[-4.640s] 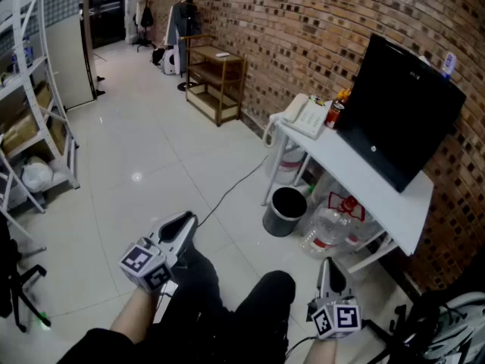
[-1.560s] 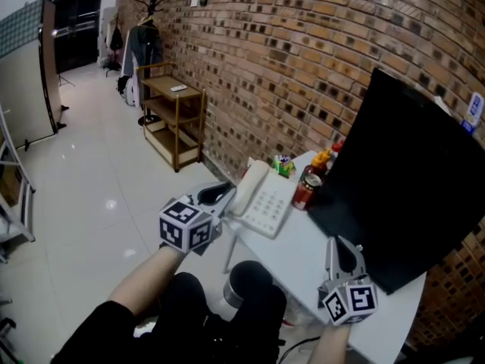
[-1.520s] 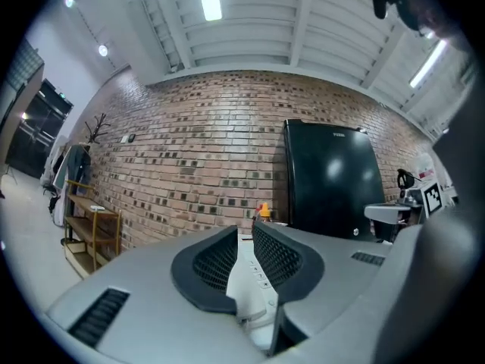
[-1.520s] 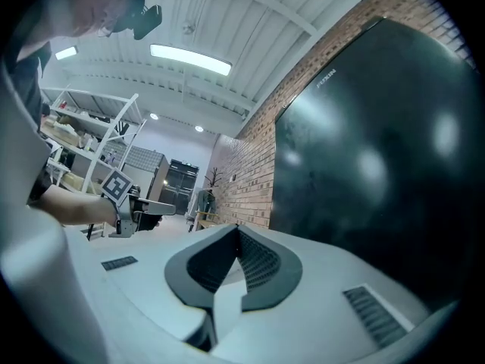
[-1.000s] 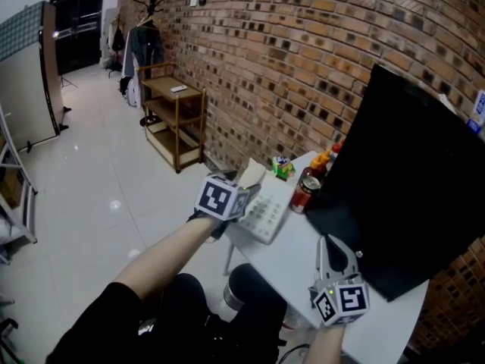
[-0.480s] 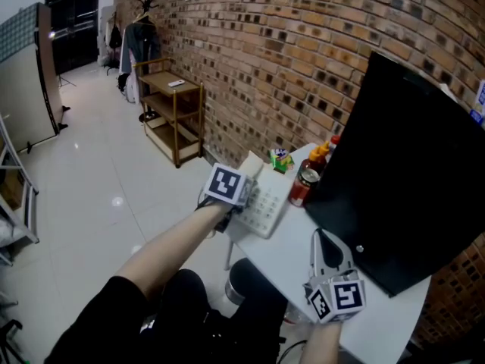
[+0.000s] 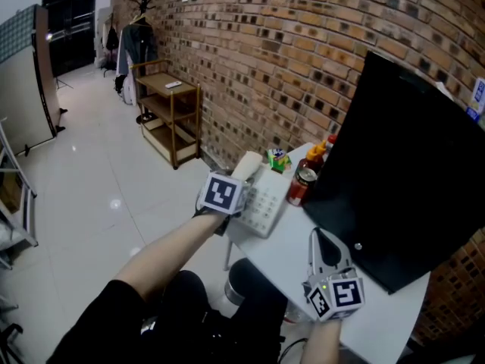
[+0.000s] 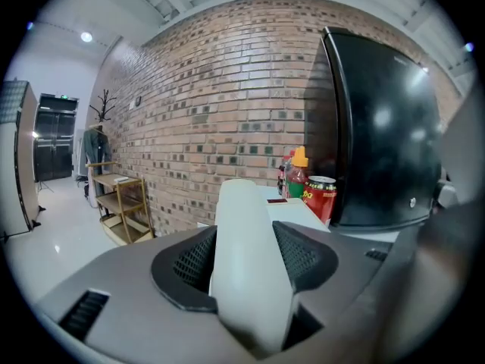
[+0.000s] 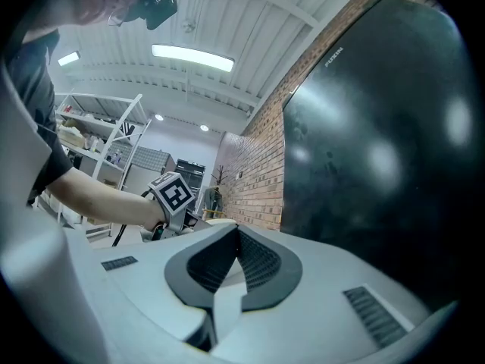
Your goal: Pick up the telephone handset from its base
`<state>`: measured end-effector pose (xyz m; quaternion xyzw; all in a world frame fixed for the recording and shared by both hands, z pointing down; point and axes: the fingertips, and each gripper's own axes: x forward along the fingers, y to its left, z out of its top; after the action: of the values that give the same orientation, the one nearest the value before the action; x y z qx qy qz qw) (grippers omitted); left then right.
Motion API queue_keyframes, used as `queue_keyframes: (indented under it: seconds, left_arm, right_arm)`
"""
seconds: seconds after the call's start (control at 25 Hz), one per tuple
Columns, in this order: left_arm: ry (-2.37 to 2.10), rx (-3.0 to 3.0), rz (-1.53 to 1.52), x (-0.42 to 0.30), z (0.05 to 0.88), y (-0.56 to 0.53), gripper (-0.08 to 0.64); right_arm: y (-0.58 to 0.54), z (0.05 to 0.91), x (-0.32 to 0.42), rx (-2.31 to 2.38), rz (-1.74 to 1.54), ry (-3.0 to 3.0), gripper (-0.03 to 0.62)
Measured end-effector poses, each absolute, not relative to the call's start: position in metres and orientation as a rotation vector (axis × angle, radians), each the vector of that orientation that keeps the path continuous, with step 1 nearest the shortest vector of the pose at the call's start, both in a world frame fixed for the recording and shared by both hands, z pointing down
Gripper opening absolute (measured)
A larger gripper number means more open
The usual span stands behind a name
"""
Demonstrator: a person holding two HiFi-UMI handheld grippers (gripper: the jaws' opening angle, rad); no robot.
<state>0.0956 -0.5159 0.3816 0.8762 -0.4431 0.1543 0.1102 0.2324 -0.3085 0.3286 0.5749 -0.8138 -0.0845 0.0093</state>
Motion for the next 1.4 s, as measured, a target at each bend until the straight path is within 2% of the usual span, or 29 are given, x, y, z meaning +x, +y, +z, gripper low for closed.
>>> queue_keyframes:
  seconds: [0.52,1.04,1.2,1.4]
  left_arm:
    - [-1.202,2.745,0.096,0.071,0.331,-0.482,0.229]
    - [-0.666,2.840,-0.587,0.005,0.277,-0.426,0.229]
    - [-0.370,2.816,-0.811,-0.015,0.262,-0.402,0.229]
    - [-0.195,2.882,-0.918,-0.027,0.249,-0.372,0.227]
  right_arm:
    - [-0.313,0.329,0.232,1.810,-0.265,-2.492,0.009]
    - [-0.293,0.322,0.256,1.876,-0.276,-2.426,0.009]
    - [-0.290,0.324,0.254,1.858,-0.241,-2.470,0.009]
    - [-0.291,0.332,0.254,1.807,-0.190,-2.513,0.009]
